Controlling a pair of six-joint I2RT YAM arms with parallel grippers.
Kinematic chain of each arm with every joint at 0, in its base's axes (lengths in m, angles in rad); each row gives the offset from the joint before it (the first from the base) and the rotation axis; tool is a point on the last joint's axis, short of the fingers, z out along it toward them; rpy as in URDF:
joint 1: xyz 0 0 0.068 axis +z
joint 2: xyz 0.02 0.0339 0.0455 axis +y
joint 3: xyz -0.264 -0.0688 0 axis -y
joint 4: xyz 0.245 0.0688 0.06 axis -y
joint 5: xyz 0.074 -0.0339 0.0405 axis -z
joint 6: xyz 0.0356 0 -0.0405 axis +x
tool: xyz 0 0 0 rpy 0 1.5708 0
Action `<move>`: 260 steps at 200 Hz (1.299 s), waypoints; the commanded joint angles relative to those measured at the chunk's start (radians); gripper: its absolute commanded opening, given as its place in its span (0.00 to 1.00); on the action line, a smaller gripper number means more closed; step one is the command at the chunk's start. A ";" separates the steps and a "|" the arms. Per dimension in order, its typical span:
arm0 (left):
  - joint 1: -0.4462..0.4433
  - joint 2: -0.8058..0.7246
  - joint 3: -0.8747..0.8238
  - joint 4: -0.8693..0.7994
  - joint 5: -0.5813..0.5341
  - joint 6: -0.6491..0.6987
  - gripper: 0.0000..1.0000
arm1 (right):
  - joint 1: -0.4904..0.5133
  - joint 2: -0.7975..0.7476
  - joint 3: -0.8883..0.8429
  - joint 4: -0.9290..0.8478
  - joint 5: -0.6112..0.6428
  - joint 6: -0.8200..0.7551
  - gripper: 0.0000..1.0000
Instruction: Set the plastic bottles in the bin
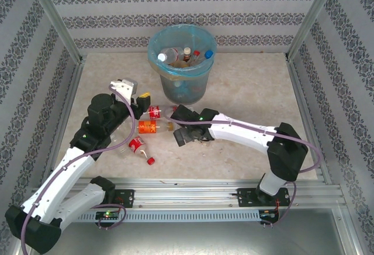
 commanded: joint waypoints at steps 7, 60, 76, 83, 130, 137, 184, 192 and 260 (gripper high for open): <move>0.015 -0.047 0.001 0.030 -0.024 0.036 0.57 | -0.068 -0.114 -0.065 0.054 -0.118 -0.390 0.98; 0.016 -0.051 -0.045 0.136 0.005 -0.005 0.57 | -0.178 -0.112 -0.160 0.157 -0.205 -0.604 0.98; 0.017 -0.047 -0.049 0.141 0.000 0.001 0.57 | -0.201 -0.088 -0.182 0.174 -0.238 -0.625 0.98; 0.016 -0.046 -0.053 0.144 -0.005 0.006 0.57 | -0.207 -0.075 -0.188 0.178 -0.244 -0.630 0.98; 0.018 -0.023 -0.078 0.156 -0.045 0.004 0.58 | -0.212 0.022 -0.182 0.203 -0.195 -0.596 0.96; 0.018 -0.021 -0.087 0.169 -0.043 -0.005 0.58 | -0.210 0.036 -0.174 0.190 -0.190 -0.600 0.95; 0.018 -0.001 -0.095 0.175 -0.024 -0.014 0.58 | -0.211 0.053 -0.165 0.181 -0.211 -0.644 0.70; 0.017 0.005 -0.093 0.173 -0.026 -0.013 0.58 | -0.212 0.048 -0.164 0.176 -0.197 -0.644 0.64; 0.018 0.034 -0.073 0.160 -0.002 -0.011 0.58 | -0.220 0.026 -0.187 0.189 -0.228 -0.640 0.64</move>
